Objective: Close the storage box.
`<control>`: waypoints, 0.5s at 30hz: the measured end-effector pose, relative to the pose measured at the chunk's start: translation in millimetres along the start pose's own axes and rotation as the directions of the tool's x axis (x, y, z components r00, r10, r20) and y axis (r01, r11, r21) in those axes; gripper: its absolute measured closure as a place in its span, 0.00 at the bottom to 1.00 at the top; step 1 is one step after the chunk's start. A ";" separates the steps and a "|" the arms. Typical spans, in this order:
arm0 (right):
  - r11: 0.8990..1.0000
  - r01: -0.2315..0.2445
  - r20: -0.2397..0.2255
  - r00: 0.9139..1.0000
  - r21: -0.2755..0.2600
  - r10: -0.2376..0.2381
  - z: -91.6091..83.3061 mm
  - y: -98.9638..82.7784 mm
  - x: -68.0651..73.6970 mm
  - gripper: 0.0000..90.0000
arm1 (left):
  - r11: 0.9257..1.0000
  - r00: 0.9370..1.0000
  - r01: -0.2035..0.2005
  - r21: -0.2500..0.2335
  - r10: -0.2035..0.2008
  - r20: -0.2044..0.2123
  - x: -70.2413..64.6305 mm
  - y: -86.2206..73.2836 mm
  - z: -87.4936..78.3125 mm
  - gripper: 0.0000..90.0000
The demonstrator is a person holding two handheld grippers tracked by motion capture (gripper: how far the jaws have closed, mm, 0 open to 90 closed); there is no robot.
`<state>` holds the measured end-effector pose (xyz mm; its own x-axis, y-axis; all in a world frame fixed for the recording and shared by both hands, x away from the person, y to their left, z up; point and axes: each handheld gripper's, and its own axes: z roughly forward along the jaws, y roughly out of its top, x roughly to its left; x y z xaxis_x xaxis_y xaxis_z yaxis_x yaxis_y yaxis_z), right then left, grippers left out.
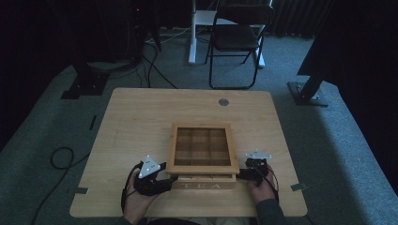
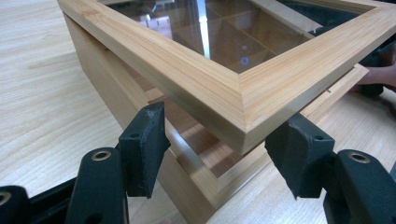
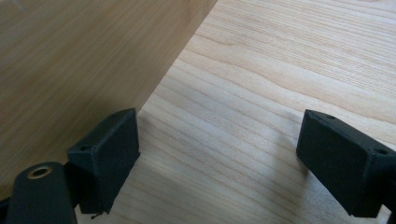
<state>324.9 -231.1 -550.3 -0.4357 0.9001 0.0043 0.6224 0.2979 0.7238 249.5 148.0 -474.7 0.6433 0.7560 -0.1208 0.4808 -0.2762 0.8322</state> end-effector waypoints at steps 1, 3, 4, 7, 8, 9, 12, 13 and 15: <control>1.000 0.000 0.000 1.000 0.000 0.000 0.0 0.0 0.0 0.14 | 1.000 1.000 -0.002 0.001 0.002 0.000 -0.3 -0.6 0.4 0.43; 1.000 0.000 0.000 1.000 0.000 0.000 0.0 0.0 0.0 0.14 | 1.000 1.000 -0.003 0.006 0.003 -0.003 -0.9 -1.6 1.0 0.43; 1.000 0.000 0.000 1.000 0.000 0.000 0.0 0.0 0.0 0.14 | 1.000 1.000 -0.008 0.010 0.008 -0.005 -1.0 -1.9 1.1 0.43; 1.000 0.000 0.000 1.000 0.001 0.000 0.0 0.0 0.0 0.14 | 1.000 1.000 -0.008 0.012 0.008 -0.005 -1.7 -2.4 1.9 0.43; 1.000 0.000 0.000 1.000 0.001 0.000 0.0 0.0 0.0 0.14 | 1.000 1.000 -0.005 0.013 0.005 -0.005 -2.0 -2.6 2.1 0.43; 1.000 0.000 0.000 1.000 0.000 0.000 0.0 0.0 0.0 0.14 | 1.000 1.000 -0.006 0.013 0.006 -0.004 -1.8 -2.7 2.2 0.43; 1.000 0.000 0.000 1.000 0.000 0.000 0.0 0.0 0.0 0.14 | 1.000 1.000 -0.005 0.015 0.005 -0.002 -1.6 -3.3 2.5 0.43; 1.000 0.000 0.000 1.000 0.001 0.000 0.0 0.0 0.0 0.14 | 1.000 1.000 -0.006 0.015 0.006 -0.003 -1.7 -3.5 2.7 0.43; 1.000 0.000 0.000 1.000 0.001 0.000 -0.1 0.0 0.0 0.14 | 1.000 1.000 -0.005 0.020 0.005 -0.003 -1.9 -4.5 3.3 0.43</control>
<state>324.9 -231.2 -550.3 -0.4361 0.8999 0.0040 0.6228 0.2985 0.7232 248.1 145.9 -480.0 0.6438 0.7566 -0.1145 0.4894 -0.2920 0.8217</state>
